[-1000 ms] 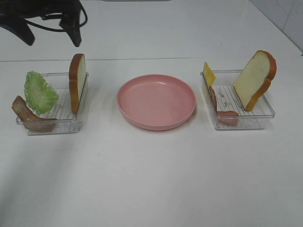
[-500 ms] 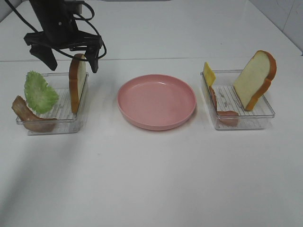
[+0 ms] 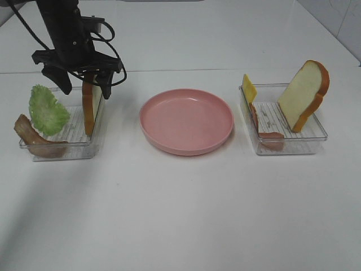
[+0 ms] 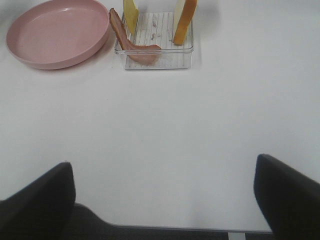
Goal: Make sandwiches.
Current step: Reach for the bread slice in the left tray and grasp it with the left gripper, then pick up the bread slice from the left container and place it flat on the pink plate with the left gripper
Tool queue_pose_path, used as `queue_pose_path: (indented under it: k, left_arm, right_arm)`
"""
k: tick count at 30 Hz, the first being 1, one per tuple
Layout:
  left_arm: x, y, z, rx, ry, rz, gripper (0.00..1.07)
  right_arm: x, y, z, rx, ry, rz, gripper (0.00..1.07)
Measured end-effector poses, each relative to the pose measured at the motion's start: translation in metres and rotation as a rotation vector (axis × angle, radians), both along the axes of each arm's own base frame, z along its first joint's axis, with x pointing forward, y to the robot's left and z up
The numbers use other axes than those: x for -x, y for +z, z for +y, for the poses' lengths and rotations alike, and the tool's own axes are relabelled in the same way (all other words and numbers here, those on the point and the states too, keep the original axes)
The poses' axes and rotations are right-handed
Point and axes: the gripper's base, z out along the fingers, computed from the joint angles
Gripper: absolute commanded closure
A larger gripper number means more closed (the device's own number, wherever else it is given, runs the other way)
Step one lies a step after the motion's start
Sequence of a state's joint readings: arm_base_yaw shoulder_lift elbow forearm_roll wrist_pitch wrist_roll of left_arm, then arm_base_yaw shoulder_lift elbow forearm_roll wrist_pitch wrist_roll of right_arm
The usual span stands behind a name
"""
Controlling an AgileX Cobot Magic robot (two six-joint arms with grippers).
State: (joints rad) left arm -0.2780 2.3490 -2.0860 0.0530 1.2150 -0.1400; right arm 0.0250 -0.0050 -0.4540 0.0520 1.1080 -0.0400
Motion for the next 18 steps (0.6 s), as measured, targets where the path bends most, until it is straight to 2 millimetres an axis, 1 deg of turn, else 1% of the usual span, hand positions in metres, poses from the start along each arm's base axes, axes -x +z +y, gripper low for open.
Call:
queue_pose_path:
  k: [1, 2, 3, 5, 18]
  left_arm:
    - [0.0000, 0.0000, 0.0000, 0.000, 0.000, 0.000, 0.70]
    - [0.0000, 0.0000, 0.0001, -0.001, 0.000, 0.000, 0.83]
    - [0.0000, 0.0000, 0.0001, -0.001, -0.001, 0.000, 1.05]
    - [-0.0001, 0.0000, 0.0006, -0.007, -0.002, -0.001, 1.07]
    - [-0.0001, 0.0003, 0.0007, -0.008, -0.002, -0.001, 1.07]
  right_arm:
    - [0.0000, 0.0000, 0.0000, 0.000, 0.000, 0.000, 0.13]
    - [0.0000, 0.0000, 0.0000, 0.000, 0.000, 0.000, 0.13]
    - [0.0000, 0.0000, 0.0000, 0.000, 0.000, 0.000, 0.13]
    - [0.0000, 0.0000, 0.0000, 0.000, 0.000, 0.000, 0.13]
    - [0.0000, 0.0000, 0.0000, 0.000, 0.000, 0.000, 0.13]
